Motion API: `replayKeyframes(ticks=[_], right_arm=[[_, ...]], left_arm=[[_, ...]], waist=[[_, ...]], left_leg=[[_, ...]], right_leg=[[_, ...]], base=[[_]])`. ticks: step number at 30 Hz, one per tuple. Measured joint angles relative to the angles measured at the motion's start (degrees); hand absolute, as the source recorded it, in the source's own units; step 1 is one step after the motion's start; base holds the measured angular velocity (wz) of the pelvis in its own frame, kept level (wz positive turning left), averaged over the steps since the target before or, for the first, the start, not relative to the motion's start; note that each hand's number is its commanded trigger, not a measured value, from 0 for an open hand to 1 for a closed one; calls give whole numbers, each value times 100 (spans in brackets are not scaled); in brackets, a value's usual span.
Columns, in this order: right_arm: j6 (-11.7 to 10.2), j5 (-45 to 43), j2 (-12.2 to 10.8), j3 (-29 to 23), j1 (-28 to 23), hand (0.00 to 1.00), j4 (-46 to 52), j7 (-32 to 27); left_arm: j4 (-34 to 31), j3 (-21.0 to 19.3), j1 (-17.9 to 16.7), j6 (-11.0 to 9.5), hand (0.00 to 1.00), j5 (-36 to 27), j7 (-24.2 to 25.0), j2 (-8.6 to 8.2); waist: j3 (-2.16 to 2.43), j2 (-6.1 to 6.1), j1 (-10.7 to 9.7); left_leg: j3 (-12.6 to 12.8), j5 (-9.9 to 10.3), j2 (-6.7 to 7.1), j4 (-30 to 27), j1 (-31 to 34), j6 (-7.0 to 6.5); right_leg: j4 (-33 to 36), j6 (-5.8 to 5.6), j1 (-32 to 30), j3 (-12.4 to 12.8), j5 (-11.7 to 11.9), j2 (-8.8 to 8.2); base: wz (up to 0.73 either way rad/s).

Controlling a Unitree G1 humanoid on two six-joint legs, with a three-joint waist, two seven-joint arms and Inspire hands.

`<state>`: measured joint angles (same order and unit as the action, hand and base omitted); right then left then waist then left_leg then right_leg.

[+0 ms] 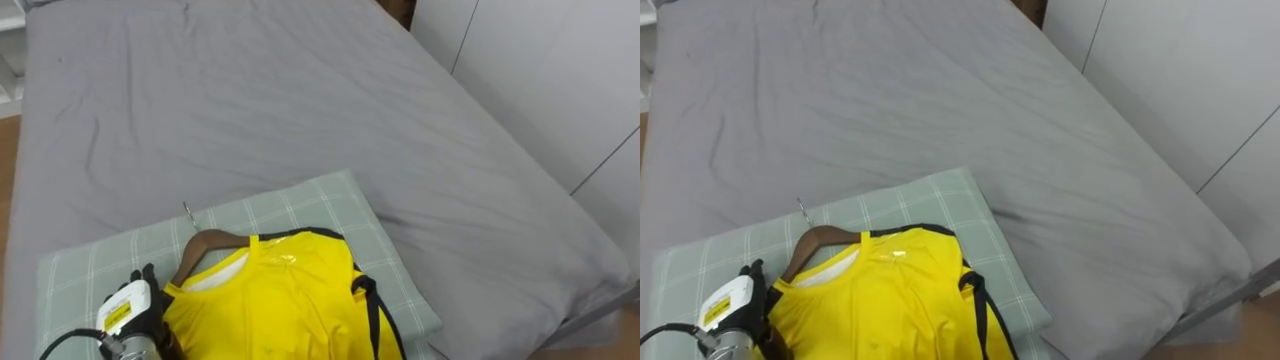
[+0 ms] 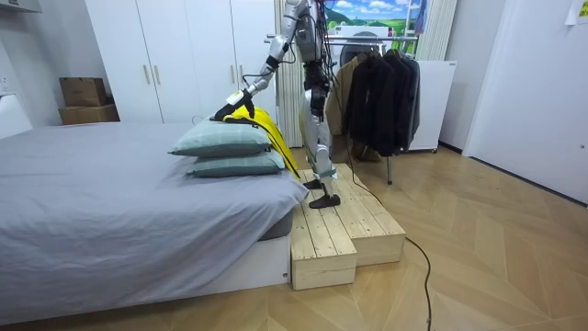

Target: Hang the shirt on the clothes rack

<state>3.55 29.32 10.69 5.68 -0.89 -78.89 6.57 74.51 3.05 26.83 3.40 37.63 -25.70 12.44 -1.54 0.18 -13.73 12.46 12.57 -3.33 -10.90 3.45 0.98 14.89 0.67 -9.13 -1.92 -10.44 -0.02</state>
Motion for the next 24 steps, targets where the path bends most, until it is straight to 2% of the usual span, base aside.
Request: replayKeyframes(ticks=[5, 11, 16, 21, 23, 24], right_arm=[[-105, -7, 2, 215, 39, 0, -7, -6], [-110, -10, 18, 688, 262, 0, -135, -116], [-105, -13, 13, 882, 317, 0, -144, -216], [-99, -16, -1, 941, 308, 0, -146, -219], [-99, -17, -15, 941, 308, 0, -146, -219], [-104, -15, -25, 942, 309, 0, -145, -219]], left_arm=[[25, -1, 28, -27, 0, 0, 8, -4], [94, 122, 161, -29, 0, -319, 7, -26], [94, 119, 168, -29, 0, -329, -17, -24], [129, 104, 223, -29, 0, -336, -20, -19], [137, 106, 248, -40, 8, -337, -20, -19], [137, 115, 250, -66, 19, -369, -21, -15]], waist=[[-16, -25, -1], [-33, -68, 8], [-31, -90, 10], [-33, -199, 115], [-31, -261, 146], [-28, -296, 163]], left_leg=[[-7, 0, -3, -35, 28, 0], [1, 0, -1, -39, 111, 0], [1, 0, -2, -39, 191, 0], [18, 0, -3, -39, 212, 0], [18, 0, -5, -40, 214, 0], [16, 0, -5, -39, 217, 0]], right_leg=[[-5, 0, -8, -6, 0, -2], [-3, 0, -83, -11, 0, -6], [-3, 1, -168, -11, 1, -4], [-2, 2, -194, 5, 1, 0], [-4, 2, -194, 4, 1, 1], [-6, 2, -193, 2, 1, 0]], base=[[1], [1], [0], [-1], [0], [0]])
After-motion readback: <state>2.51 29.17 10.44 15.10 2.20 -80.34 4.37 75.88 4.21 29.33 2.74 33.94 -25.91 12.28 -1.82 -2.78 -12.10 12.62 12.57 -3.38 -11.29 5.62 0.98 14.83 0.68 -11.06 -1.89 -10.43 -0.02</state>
